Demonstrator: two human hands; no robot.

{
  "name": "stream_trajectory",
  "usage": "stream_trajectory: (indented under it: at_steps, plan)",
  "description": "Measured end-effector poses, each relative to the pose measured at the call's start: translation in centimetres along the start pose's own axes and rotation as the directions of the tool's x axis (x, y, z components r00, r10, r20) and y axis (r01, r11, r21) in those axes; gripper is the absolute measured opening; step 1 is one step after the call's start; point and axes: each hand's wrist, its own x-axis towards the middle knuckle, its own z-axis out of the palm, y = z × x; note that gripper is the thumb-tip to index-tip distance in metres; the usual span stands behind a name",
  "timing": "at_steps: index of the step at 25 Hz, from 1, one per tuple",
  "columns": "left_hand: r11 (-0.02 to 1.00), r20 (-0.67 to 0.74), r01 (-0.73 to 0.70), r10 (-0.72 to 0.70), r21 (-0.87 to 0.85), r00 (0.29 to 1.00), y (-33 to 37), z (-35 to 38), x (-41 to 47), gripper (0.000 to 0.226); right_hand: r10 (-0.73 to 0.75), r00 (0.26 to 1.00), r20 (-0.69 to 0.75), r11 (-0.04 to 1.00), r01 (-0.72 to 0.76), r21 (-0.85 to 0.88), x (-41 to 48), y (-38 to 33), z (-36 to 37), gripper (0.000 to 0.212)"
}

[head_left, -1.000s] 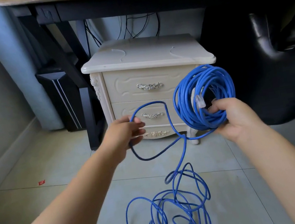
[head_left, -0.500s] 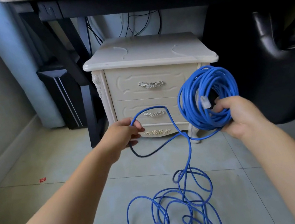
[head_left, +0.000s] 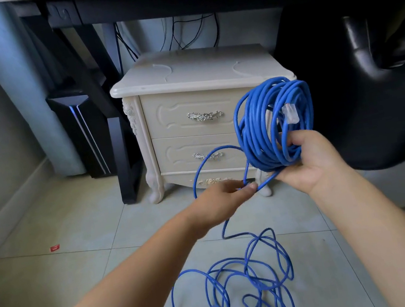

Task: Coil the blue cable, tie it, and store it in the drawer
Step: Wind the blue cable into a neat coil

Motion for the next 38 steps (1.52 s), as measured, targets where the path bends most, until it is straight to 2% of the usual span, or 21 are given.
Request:
stream_trajectory:
  at_steps: [3, 6, 8, 9, 11, 13, 14, 16, 17, 20, 22, 23, 25, 26, 28, 29, 30, 31, 35, 36, 38]
  plan:
    - [0.999, 0.056, 0.035, -0.033, -0.029, 0.998, -0.5, -0.8, 0.4, 0.030, -0.008, 1.000, 0.018, 0.999, 0.007, 0.035, -0.3, 0.0, -0.2, 0.025]
    - [0.994, -0.011, 0.103, -0.104, -0.019, 0.995, -0.3, -2.3, 0.5, 0.021, -0.009, 1.000, -0.017, 0.998, 0.008, -0.064, -0.1, -0.5, -1.0, 0.017]
    - [0.957, -0.021, 0.100, -0.110, -0.272, 0.994, 0.4, -3.5, 0.2, 0.023, -0.102, 0.994, -0.033, 0.974, 0.094, -0.204, 0.0, -0.8, -1.5, 0.025]
    - [0.895, 0.024, 0.106, -0.106, -0.433, 0.994, 0.8, -4.1, 0.0, 0.023, -0.173, 0.983, -0.057, 0.943, 0.148, -0.297, 0.1, -0.8, -1.8, 0.028]
    - [0.718, 0.122, 0.122, -0.051, -0.686, 0.991, 1.5, -5.1, -0.8, 0.028, -0.315, 0.945, -0.085, 0.810, 0.221, -0.544, 0.3, -0.6, -2.2, 0.027]
    - [0.600, 0.102, 0.068, 0.022, -0.797, 0.995, 1.6, -5.8, -1.2, 0.034, -0.419, 0.907, -0.040, 0.557, 0.222, -0.800, 0.3, 0.0, -2.2, 0.022]
    - [0.591, 0.054, 0.011, 0.056, -0.807, 0.997, 1.7, -5.9, -1.3, 0.034, -0.454, 0.891, 0.005, 0.401, 0.209, -0.892, 0.3, 0.3, -2.1, 0.020]
    - [0.680, -0.045, -0.121, 0.129, -0.723, 0.991, 1.9, -5.5, -1.6, 0.025, -0.495, 0.862, 0.109, 0.147, 0.207, -0.967, 0.0, 1.3, -1.8, 0.019]
    - [0.749, -0.068, -0.178, 0.175, -0.639, 0.982, 2.0, -5.2, -1.7, 0.029, -0.501, 0.851, 0.155, 0.073, 0.220, -0.973, -0.3, 1.9, -1.4, 0.020]
    - [0.900, -0.064, -0.290, 0.285, -0.326, 0.956, 1.8, -4.4, -1.5, 0.066, -0.455, 0.841, 0.293, -0.037, 0.310, -0.950, -0.6, 3.8, -0.2, 0.019]
    - [0.951, -0.007, -0.262, 0.265, -0.161, 0.964, 1.8, -4.2, -1.6, 0.078, -0.385, 0.841, 0.380, -0.028, 0.401, -0.915, -0.8, 4.7, 0.4, 0.021]
    - [0.968, 0.012, -0.238, 0.240, -0.079, 0.971, 1.9, -4.2, -1.8, 0.076, -0.361, 0.833, 0.418, -0.016, 0.443, -0.897, -0.9, 5.1, 0.4, 0.023]
    - [0.969, -0.010, -0.210, 0.213, 0.128, 0.977, 2.3, -4.3, -2.1, 0.054, -0.297, 0.833, 0.466, 0.003, 0.489, -0.872, -0.7, 5.2, 0.2, 0.030]
    - [0.952, -0.061, -0.199, 0.218, 0.232, 0.974, 2.5, -4.2, -2.2, 0.041, -0.245, 0.856, 0.455, 0.072, 0.484, -0.872, -0.6, 4.9, 0.1, 0.032]
    - [0.914, -0.179, -0.169, 0.248, 0.367, 0.952, 2.7, -3.9, -2.2, 0.023, -0.069, 0.907, 0.415, 0.387, 0.408, -0.827, -0.7, 3.9, 0.2, 0.038]
    - [0.898, -0.217, -0.158, 0.264, 0.410, 0.940, 2.8, -3.7, -2.1, 0.017, 0.013, 0.907, 0.422, 0.550, 0.346, -0.760, -0.9, 3.4, 0.3, 0.041]
    - [0.880, -0.236, -0.151, 0.280, 0.451, 0.931, 2.8, -3.4, -2.1, 0.012, 0.051, 0.897, 0.438, 0.641, 0.307, -0.704, -1.0, 3.3, 0.5, 0.041]
    - [0.856, -0.243, -0.145, 0.297, 0.496, 0.924, 2.8, -3.2, -2.0, 0.005, 0.042, 0.885, 0.463, 0.651, 0.327, -0.685, -1.3, 3.4, 0.7, 0.036]
    - [0.807, -0.249, -0.138, 0.333, 0.574, 0.909, 2.6, -2.8, -1.9, 0.012, -0.292, 0.856, 0.426, 0.422, 0.515, -0.746, -0.9, 5.3, 1.2, 0.011]
    - [0.814, -0.254, -0.135, 0.328, 0.565, 0.910, 2.6, -2.9, -2.0, 0.010, -0.362, 0.849, 0.385, 0.386, 0.512, -0.767, -0.4, 5.3, 1.1, 0.006]
    - [0.833, -0.262, -0.156, 0.336, 0.531, 0.905, 2.5, -3.7, -2.2, 0.018, -0.448, 0.852, 0.271, 0.287, 0.424, -0.859, 1.1, 4.6, 0.3, 0.014]
